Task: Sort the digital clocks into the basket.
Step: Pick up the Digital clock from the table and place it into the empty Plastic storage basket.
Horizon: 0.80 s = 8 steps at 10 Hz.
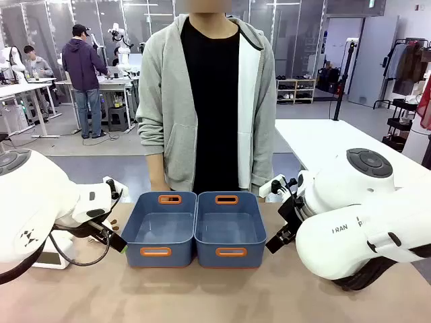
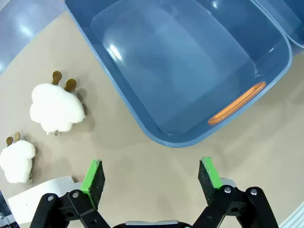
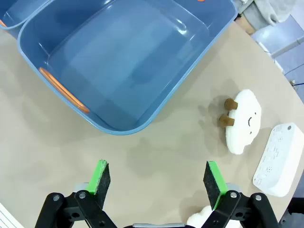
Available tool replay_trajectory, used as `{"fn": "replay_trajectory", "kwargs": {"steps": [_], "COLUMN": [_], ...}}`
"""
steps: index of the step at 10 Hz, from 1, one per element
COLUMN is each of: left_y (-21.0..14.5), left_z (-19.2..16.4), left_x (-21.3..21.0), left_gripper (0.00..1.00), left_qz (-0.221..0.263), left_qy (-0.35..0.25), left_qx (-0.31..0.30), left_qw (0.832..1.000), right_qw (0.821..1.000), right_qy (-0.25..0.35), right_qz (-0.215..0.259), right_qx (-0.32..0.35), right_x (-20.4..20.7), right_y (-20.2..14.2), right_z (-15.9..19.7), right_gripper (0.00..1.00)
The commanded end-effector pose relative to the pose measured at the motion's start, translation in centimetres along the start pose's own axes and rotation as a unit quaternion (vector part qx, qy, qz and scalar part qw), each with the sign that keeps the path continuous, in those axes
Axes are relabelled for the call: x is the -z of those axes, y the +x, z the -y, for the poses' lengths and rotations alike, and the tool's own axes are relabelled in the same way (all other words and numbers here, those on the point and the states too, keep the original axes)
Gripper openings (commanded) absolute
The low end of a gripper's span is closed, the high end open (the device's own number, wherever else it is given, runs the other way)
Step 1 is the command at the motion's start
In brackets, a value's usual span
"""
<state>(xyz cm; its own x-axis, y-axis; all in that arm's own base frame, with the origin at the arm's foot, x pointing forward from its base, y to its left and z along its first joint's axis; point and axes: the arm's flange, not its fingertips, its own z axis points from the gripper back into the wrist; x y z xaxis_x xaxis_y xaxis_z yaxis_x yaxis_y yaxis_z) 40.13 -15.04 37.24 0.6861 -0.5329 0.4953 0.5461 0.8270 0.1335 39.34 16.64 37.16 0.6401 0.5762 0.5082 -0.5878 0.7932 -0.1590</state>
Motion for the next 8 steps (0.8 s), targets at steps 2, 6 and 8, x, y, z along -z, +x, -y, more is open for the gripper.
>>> {"fn": "replay_trajectory", "kwargs": {"steps": [2, 6, 8], "left_y": [0.01, 0.01, 0.01], "left_z": [0.02, 0.02, 0.04], "left_x": [0.00, 0.00, 0.00], "left_gripper": [1.00, 1.00, 1.00], "left_qz": [0.000, 0.000, 0.000], "left_qy": [0.000, 0.000, 0.000], "left_qx": [0.000, 0.000, 0.000], "left_qw": [1.000, 1.000, 1.000], "right_qw": [1.000, 1.000, 1.000], "right_qy": [0.000, 0.000, 0.000], "right_qz": [0.000, 0.000, 0.000], "right_qx": [0.000, 0.000, 0.000], "right_x": [0.00, 0.00, 0.00], "right_y": [0.00, 0.00, 0.00], "right_z": [0.00, 0.00, 0.00], "right_gripper": [1.00, 1.00, 1.00]}}
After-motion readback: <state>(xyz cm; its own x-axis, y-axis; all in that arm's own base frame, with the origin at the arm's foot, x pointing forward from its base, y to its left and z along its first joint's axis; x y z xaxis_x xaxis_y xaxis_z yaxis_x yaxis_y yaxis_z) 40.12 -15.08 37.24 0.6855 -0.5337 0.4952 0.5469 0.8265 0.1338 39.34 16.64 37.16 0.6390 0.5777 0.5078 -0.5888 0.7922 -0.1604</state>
